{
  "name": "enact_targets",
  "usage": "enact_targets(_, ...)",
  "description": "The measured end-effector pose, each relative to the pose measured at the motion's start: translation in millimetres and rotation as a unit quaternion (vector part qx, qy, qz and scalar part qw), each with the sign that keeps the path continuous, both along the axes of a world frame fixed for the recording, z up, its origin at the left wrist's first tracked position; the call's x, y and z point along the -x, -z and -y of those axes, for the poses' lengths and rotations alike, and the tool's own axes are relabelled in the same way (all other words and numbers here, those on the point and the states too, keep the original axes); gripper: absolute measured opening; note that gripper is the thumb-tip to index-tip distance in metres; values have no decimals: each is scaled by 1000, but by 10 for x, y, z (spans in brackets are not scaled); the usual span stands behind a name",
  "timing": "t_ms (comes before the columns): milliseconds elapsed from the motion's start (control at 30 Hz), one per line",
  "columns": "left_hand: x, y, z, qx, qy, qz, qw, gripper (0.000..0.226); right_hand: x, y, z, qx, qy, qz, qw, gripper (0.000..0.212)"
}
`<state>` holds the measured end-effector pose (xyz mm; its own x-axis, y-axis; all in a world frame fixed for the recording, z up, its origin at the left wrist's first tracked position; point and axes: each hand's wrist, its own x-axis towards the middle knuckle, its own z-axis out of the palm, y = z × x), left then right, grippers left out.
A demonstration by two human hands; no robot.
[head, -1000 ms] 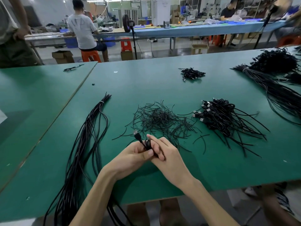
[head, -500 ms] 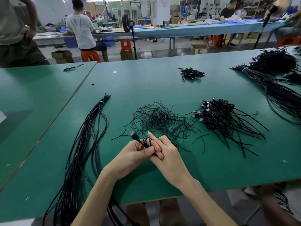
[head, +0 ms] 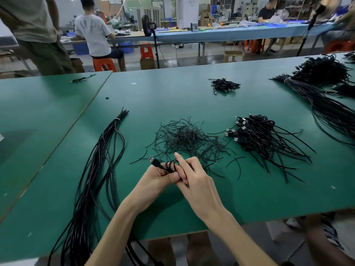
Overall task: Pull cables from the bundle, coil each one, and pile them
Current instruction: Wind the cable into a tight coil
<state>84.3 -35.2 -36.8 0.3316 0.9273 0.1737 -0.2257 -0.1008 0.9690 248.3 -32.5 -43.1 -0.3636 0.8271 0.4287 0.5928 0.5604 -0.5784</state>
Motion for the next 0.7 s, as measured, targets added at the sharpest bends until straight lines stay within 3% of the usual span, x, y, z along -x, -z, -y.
enact_targets(200, 16, 32, -1, -12, -38, -6, 999, 12, 0, -24, -3, -7, -6, -8, 1000, 75)
enact_targets(567, -13, -32, 19, 14, -46, 8, 999, 16, -8, -24, -33, 40, -25, -89, 995, 58)
enact_targets(700, 68, -31, 31, 44, 55, 25, 997, 33, -58, -24, -66, 111, -39, -199, 973, 50)
